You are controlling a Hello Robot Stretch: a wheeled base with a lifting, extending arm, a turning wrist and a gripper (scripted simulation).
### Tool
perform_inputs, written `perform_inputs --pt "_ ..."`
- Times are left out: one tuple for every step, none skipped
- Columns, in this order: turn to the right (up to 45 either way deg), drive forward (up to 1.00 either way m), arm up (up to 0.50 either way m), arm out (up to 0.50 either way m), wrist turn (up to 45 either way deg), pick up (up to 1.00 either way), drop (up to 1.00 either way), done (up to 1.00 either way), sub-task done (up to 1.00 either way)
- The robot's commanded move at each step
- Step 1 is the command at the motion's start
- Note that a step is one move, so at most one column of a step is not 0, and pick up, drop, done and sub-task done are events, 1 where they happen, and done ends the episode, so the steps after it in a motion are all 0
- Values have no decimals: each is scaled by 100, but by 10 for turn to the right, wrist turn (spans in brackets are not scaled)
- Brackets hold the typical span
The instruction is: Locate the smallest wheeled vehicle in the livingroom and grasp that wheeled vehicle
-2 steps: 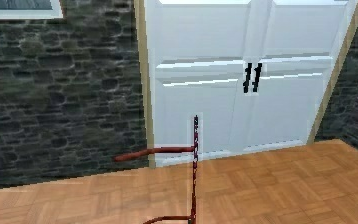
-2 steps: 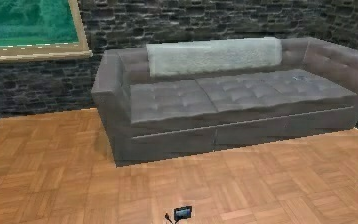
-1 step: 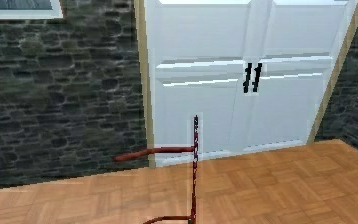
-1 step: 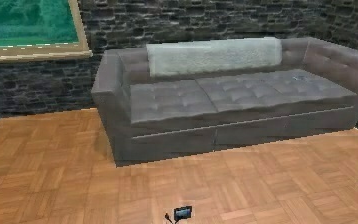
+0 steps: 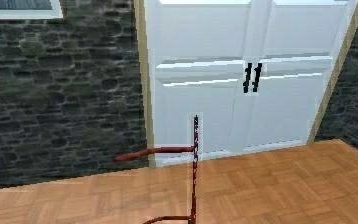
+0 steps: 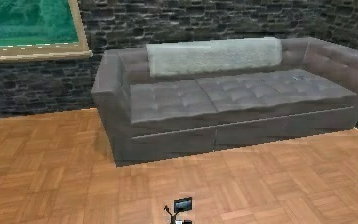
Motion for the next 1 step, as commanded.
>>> perform_inputs --pt "0 0 0 0 0 0 0 100 0"
